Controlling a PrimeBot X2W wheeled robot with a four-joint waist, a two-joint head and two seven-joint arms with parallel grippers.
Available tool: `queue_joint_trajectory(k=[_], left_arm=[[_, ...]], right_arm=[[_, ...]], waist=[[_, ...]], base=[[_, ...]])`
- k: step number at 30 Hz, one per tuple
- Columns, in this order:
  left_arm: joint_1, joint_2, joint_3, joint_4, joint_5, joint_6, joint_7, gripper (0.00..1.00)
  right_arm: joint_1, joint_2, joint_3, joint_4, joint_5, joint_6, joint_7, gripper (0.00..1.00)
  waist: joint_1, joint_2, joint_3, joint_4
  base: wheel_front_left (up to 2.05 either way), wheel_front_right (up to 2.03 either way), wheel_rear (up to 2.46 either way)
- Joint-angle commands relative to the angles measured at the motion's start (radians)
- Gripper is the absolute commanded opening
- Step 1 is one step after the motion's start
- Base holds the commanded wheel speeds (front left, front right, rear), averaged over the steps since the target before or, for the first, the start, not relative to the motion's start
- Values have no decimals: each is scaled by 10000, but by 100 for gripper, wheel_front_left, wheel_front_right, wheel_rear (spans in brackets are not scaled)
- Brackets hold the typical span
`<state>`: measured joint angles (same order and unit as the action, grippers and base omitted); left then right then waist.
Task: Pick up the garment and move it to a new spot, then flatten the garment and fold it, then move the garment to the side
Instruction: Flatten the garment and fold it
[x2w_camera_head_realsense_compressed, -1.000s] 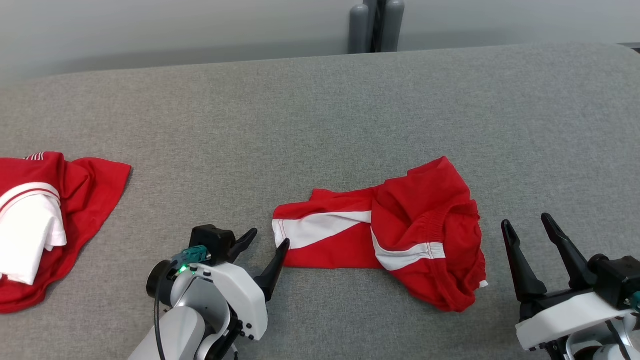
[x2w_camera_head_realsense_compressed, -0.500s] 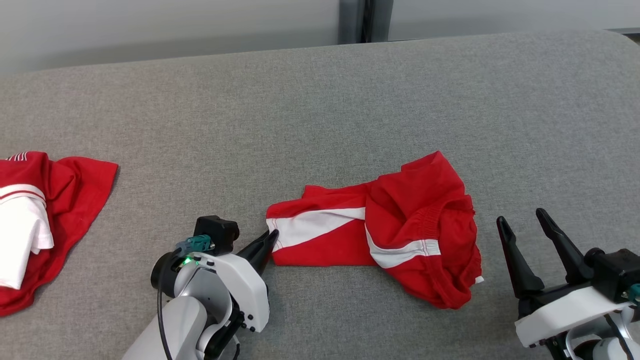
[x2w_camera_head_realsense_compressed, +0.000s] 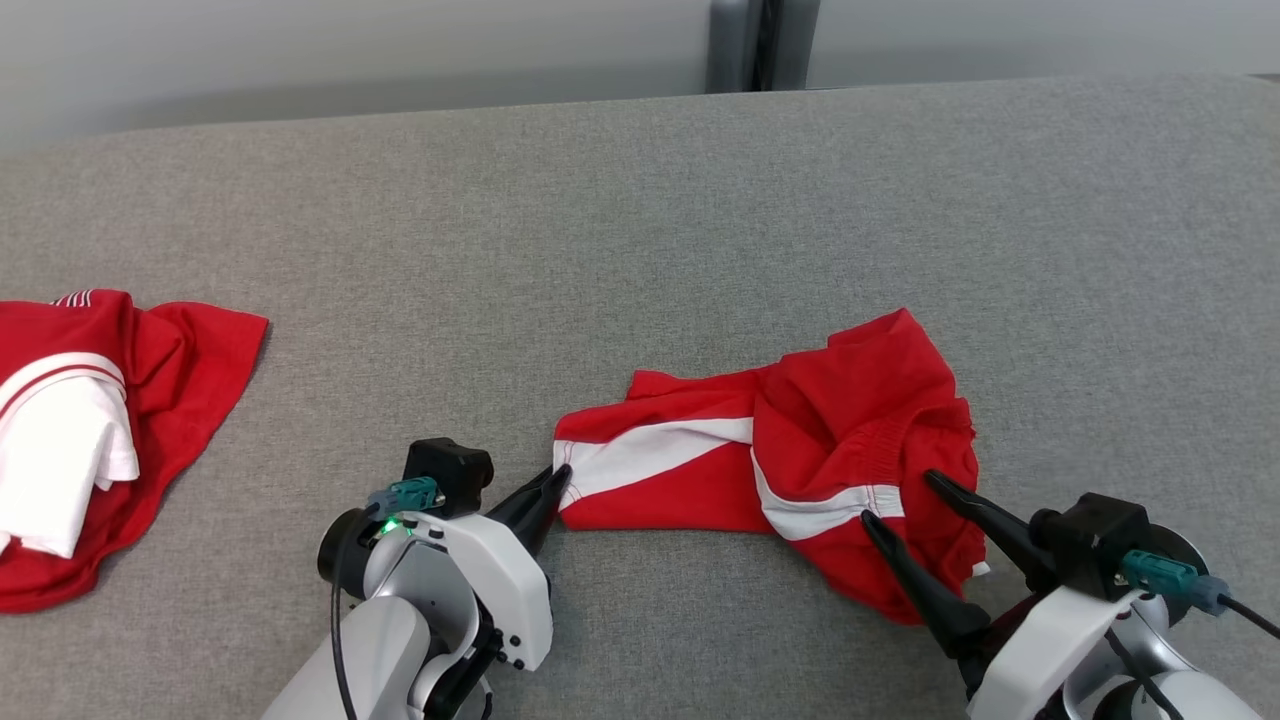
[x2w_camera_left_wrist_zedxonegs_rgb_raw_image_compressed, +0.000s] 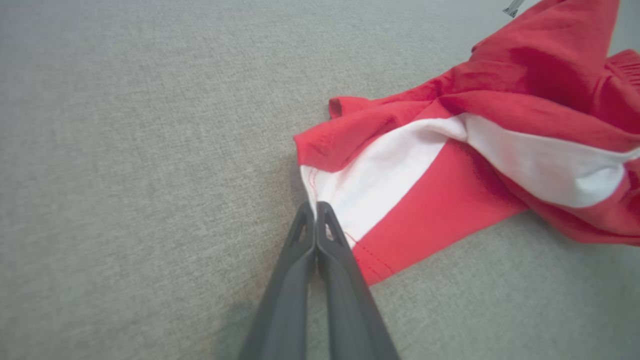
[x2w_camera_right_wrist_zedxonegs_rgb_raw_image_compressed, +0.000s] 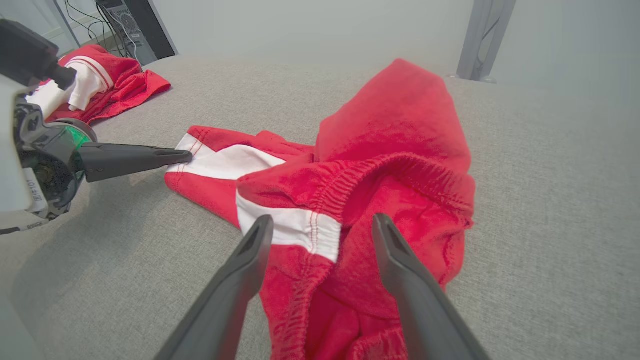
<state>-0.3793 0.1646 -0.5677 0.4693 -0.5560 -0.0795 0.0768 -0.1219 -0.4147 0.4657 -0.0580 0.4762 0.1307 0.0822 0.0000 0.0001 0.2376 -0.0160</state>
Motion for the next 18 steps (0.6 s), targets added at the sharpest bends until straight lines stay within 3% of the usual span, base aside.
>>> queue_joint_trajectory(k=[1,8,9,10,11,12,13,18], left_arm=[[-185,-6,-17,52,24,-34,-69,0],[-291,-113,-138,162,67,-43,-248,0],[-319,-122,-138,169,70,-34,-287,0],[-319,-122,-138,169,70,-34,-287,0],[-343,-125,-141,183,75,-25,-311,0],[-363,-128,-137,193,77,-10,-355,0],[-379,-110,-124,202,85,8,-388,0],[-428,2,19,111,120,193,-696,0]], right_arm=[[-182,-109,121,104,135,1,139,100],[-624,-366,700,619,528,1,491,100],[-674,-399,789,628,586,1,516,80],[-674,-399,789,628,586,1,516,80],[-728,-422,838,616,644,1,472,46],[-754,-443,902,605,726,1,427,37],[-784,-482,958,579,758,1,366,0],[-839,-629,1005,361,1077,1,64,0]], waist=[[0,-1,7,68],[0,-1,133,325],[0,-1,148,347],[0,-1,148,347],[0,-1,158,363],[0,-1,167,376],[0,-1,174,383],[0,-1,160,355]], base=[[0,0,0],[0,0,0],[0,0,0],[0,0,0],[0,0,0],[0,0,0],[0,0,0],[0,0,0]])
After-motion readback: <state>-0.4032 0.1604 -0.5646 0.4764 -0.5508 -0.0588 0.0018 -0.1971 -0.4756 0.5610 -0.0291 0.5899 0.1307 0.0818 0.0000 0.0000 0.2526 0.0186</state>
